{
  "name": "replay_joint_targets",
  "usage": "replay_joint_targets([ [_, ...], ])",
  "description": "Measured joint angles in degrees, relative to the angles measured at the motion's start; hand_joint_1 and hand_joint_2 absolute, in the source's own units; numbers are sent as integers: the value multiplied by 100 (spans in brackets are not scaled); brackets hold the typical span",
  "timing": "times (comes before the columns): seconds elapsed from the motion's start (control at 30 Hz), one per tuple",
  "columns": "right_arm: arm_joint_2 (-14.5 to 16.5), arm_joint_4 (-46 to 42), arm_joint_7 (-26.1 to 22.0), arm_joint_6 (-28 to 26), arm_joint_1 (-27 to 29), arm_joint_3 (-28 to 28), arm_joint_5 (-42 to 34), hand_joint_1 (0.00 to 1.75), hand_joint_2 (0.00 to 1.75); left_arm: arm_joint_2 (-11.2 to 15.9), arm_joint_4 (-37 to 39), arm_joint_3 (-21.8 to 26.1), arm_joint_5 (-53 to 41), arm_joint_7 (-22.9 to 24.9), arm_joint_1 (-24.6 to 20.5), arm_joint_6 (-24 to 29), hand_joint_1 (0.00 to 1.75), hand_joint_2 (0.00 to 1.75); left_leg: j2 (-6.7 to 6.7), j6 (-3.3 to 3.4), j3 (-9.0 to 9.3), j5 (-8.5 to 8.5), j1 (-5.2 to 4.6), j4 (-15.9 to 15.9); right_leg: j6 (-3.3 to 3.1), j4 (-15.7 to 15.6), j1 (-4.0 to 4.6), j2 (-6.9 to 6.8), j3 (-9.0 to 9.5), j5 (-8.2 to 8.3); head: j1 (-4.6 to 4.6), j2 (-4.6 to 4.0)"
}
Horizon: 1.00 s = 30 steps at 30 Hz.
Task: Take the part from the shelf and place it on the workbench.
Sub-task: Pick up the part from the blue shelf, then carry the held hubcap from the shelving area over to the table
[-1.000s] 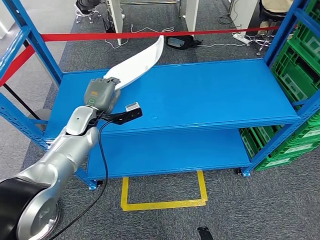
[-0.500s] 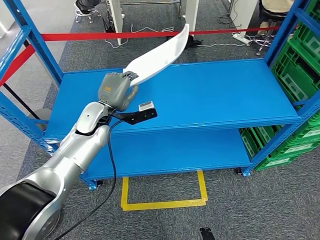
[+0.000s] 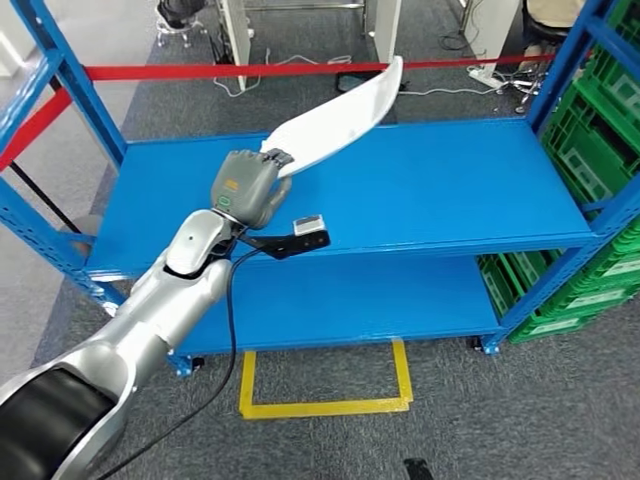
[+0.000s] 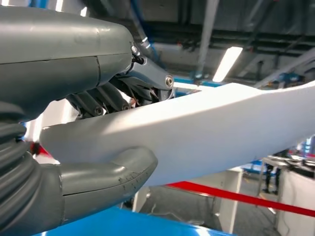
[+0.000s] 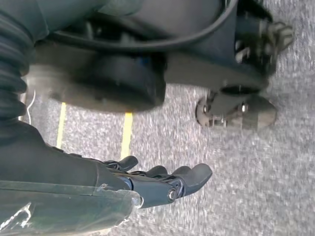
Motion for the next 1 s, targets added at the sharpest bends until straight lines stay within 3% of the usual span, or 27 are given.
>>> replay_joint_targets([
  [0.07,-1,0,3,-1,0,-5,-4,0,175,16,-11,-32,7,7,4,0,175,175,1,-46,-38,-5,6,26,-122,23,-2,11,-77,26,-10,0],
  [0.1,-1,0,4,-1,1,-8,-7,0,175,22,-19,-47,8,10,4,0,175,175,4,-62,-83,-100,10,107,-181,27,-1,12,-115,55,-14,0],
  [0.17,-1,0,8,-1,2,-17,-11,0,175,31,-37,-78,10,16,0,-1,175,175,8,-82,-286,-523,3,627,-286,22,7,10,-205,125,-27,0],
  [0.23,-1,0,9,-4,2,-34,-15,0,175,39,-45,-110,11,21,3,-2,175,175,8,-77,-544,-963,-13,1417,-329,21,32,6,-306,200,-33,1],
  [0.27,-1,0,9,-7,3,-44,-16,0,175,46,-46,-125,12,24,8,-2,175,175,8,-62,-598,-1055,-19,1665,-336,21,46,5,-355,239,-33,1],
  [0.3,-1,0,9,-8,3,-51,-17,0,175,55,-46,-139,12,25,12,-2,175,175,7,-35,-556,-1031,-27,1713,-339,21,61,4,-405,282,-34,1],
  [0.33,-1,0,9,-9,2,-55,-18,0,175,60,-50,-149,12,26,13,-2,175,175,7,1,-413,-916,-39,1556,-340,21,73,6,-455,327,-34,0],
  [0.4,-1,0,9,-9,-3,-60,-19,0,175,66,-73,-157,12,26,-1,-2,175,175,6,95,94,-672,-82,844,-322,21,95,10,-547,417,-35,1],
  [0.47,1,0,8,-8,-7,-61,-22,0,175,60,-108,-160,12,26,-24,-3,175,175,5,145,474,-622,-121,232,-270,9,110,8,-608,514,-32,1],
  [0.5,1,0,7,-6,-6,-62,-26,0,175,58,-119,-163,12,26,-31,-4,175,175,4,150,529,-632,-136,103,-234,-16,110,4,-623,568,-33,1],
  [0.57,1,0,7,2,5,-63,-34,0,175,62,-125,-168,12,27,-30,-8,175,175,10,172,474,-547,-136,32,-159,-80,97,-1,-650,662,-41,1],
  [0.6,1,0,5,4,14,-64,-39,0,175,62,-125,-170,12,28,-27,-9,175,175,16,201,433,-484,-127,11,-128,-59,94,-7,-683,607,-38,1],
  [0.63,1,0,4,6,17,-65,-43,0,175,62,-125,-172,12,28,-26,-9,175,175,22,233,382,-415,-115,-9,-103,73,95,-14,-740,439,-30,1],
  [0.73,1,0,0,8,-5,-69,-46,0,175,61,-125,-175,12,28,-23,-10,175,175,31,288,178,-222,-113,-21,-54,1091,104,-35,-971,-361,-13,1],
  [0.77,0,0,0,8,-13,-71,-46,0,175,62,-125,-177,12,28,-18,-11,175,175,32,291,103,-160,-118,-19,-49,1394,109,-36,-993,-473,-15,1],
  [0.8,0,0,0,8,-17,-73,-46,0,175,62,-125,-179,12,28,-13,-11,175,175,32,291,26,-99,-122,-16,-51,1544,114,-36,-942,-459,-15,0],
  [0.83,-1,0,2,8,-15,-75,-45,0,175,63,-125,-180,12,28,-9,-11,175,175,31,286,-48,-38,-124,-13,-58,1475,118,-36,-786,-337,-15,1],
  [0.87,-1,0,4,8,-13,-77,-45,0,175,64,-125,-181,12,28,-7,-11,175,175,27,274,-117,20,-125,-9,-69,1218,121,-36,-536,-191,-15,1],
  [0.9,-1,0,5,8,-14,-79,-44,0,175,65,-125,-180,12,28,-7,-11,175,175,23,253,-178,78,-129,-6,-82,821,125,-38,-229,-148,-14,1],
  [0.93,-1,0,7,8,-17,-80,-43,0,175,68,-126,-179,12,30,-8,-11,175,175,20,227,-226,133,-135,-1,-99,401,132,-35,65,-169,-18,1],
  [1.0,-1,0,5,10,-22,-81,-43,0,175,72,-128,-179,12,32,-12,-14,175,175,21,167,-271,240,-144,-8,-148,-96,153,-25,349,-302,-21,1],
])
